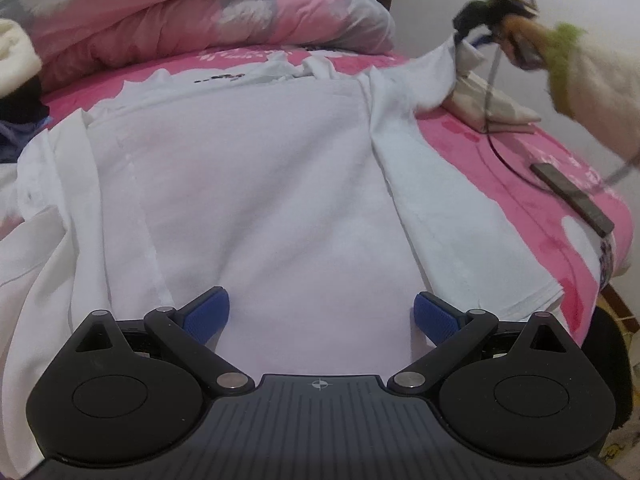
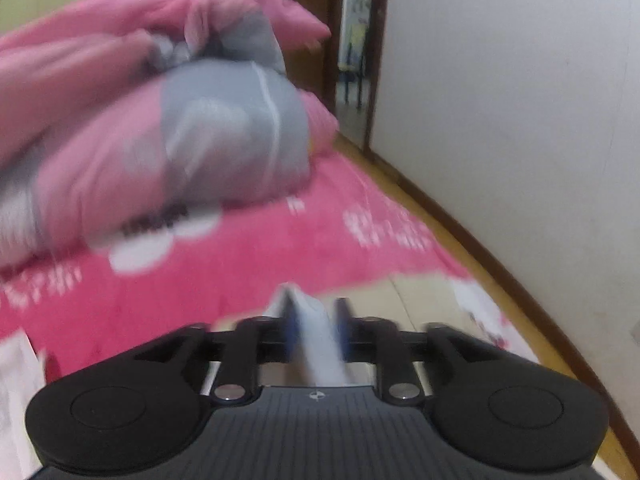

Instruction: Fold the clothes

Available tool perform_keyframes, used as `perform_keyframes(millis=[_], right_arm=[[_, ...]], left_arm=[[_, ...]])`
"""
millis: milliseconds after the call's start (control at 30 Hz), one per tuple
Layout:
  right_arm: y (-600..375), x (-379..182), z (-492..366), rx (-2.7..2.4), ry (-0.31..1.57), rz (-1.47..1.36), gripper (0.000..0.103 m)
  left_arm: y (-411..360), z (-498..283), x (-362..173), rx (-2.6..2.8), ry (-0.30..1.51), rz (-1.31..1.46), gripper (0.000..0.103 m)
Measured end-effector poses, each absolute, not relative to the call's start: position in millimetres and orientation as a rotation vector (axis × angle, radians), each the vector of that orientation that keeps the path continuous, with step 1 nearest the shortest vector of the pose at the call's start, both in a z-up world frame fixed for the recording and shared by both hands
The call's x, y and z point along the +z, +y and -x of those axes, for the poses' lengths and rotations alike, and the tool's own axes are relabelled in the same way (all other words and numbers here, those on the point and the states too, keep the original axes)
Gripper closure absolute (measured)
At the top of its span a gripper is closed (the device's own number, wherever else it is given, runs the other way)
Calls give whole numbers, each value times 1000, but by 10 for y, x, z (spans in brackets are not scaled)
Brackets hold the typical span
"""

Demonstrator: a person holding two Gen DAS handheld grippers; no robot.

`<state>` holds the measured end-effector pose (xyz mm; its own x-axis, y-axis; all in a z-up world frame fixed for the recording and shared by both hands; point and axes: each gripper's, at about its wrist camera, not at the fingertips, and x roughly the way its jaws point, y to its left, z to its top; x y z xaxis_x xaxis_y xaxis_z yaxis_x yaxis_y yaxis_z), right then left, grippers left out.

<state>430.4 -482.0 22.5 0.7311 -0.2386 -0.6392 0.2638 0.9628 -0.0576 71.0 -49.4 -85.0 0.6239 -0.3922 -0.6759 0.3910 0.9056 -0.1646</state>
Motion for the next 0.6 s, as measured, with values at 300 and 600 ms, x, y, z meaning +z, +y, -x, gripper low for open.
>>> perform_keyframes(millis=[300, 600], right_arm=[[-4796, 1386, -2360, -61, 507, -125, 39], [-4300, 1399, -570, 345, 641, -254, 36]], left_arm=[[-354, -484, -585, -441, 700, 43, 3], [147, -18, 46, -347, 570, 89, 3]])
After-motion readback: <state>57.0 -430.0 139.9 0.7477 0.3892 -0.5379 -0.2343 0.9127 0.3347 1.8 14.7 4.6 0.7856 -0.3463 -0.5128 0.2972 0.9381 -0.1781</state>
